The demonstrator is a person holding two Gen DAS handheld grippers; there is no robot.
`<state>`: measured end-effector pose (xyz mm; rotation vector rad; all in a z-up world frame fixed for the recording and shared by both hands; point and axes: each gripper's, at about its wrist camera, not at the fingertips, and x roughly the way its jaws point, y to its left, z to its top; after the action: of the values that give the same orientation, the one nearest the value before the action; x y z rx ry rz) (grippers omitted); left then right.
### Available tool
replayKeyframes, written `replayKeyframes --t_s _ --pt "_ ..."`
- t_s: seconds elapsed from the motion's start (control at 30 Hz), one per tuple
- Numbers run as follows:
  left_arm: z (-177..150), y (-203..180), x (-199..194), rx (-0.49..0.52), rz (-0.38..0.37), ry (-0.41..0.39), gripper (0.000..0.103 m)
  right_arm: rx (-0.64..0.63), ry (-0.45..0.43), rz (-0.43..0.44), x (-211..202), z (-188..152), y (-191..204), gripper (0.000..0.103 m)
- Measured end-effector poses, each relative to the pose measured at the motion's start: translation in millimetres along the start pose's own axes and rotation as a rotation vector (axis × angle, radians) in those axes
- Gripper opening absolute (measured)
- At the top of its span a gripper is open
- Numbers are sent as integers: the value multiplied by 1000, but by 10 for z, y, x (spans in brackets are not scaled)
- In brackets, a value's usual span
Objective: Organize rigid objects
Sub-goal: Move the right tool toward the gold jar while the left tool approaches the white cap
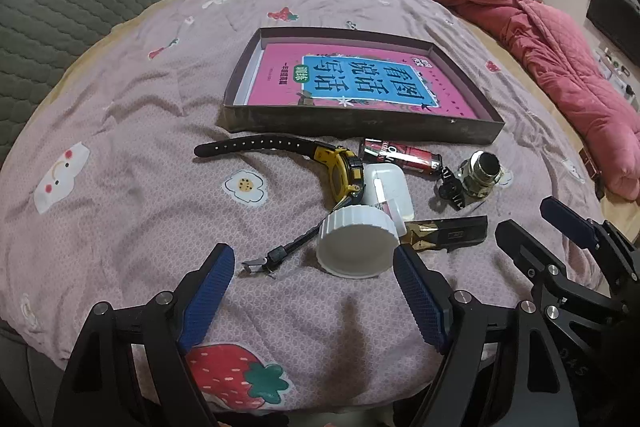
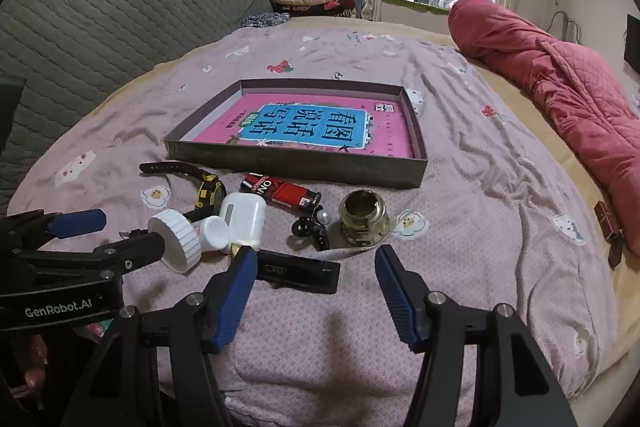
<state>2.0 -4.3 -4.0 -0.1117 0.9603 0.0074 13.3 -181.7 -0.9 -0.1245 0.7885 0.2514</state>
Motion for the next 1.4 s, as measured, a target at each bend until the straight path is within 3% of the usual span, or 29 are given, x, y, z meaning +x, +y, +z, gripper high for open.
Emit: replayKeyframes --t_s 1.4 --pt "13 -44 -49 25 -2 -17 82 -8 -15 6 -23 22 16 61"
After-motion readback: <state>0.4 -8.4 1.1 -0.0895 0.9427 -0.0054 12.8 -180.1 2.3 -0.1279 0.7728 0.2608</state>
